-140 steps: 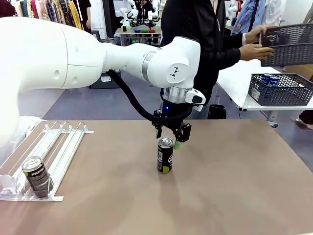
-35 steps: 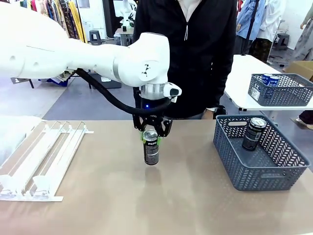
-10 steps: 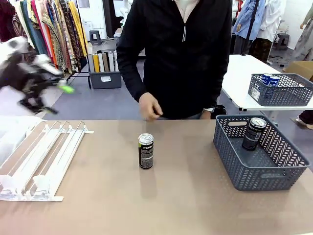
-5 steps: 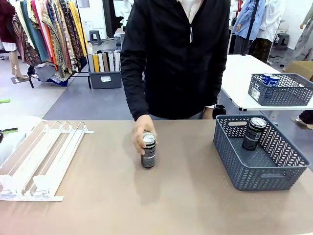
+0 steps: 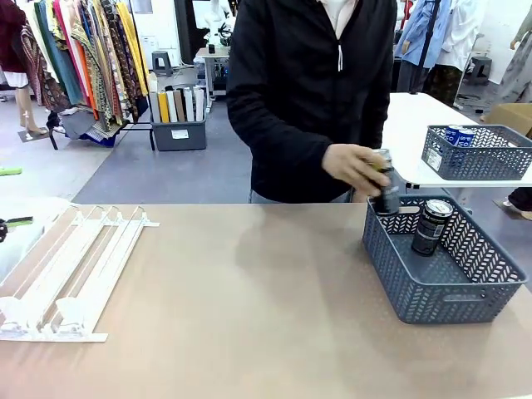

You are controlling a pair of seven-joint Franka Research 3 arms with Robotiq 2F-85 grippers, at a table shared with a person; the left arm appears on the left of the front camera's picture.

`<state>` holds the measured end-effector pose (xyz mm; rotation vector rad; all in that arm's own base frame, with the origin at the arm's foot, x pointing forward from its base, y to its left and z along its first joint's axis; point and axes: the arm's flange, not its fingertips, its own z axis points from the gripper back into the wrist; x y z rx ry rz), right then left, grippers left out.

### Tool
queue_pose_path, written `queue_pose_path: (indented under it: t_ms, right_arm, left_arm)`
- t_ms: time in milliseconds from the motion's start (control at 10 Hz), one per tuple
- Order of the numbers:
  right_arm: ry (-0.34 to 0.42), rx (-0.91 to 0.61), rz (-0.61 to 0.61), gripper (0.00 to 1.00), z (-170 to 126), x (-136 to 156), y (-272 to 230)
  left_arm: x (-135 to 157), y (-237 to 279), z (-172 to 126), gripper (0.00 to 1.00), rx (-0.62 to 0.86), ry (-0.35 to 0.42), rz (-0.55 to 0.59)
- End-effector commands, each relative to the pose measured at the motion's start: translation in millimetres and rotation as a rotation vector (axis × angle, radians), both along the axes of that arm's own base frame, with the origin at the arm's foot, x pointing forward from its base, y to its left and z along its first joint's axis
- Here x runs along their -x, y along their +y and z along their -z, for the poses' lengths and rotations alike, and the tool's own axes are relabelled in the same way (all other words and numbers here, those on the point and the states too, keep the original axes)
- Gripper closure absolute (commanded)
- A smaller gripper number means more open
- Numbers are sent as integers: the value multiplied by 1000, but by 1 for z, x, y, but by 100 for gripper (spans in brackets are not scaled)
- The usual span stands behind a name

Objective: Retrieve and store the cans from the dispenser.
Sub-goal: Pick up one can from the Automatic Can Dispenser and place it in the middle of the table.

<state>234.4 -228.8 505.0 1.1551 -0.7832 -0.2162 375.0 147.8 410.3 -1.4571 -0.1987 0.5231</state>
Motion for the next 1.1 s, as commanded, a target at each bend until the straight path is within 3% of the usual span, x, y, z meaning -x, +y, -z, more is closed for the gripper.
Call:
queue_pose_path:
  t_ms: [0,1000]
  right_arm:
    - [-37,-4,5,0,-2,-3,0]
    - [-37,-4,5,0,-2,-3,0]
  left_arm:
    - [3,2,-4,0,-13,11,3]
    - [3,2,-4,0,-13,11,3]
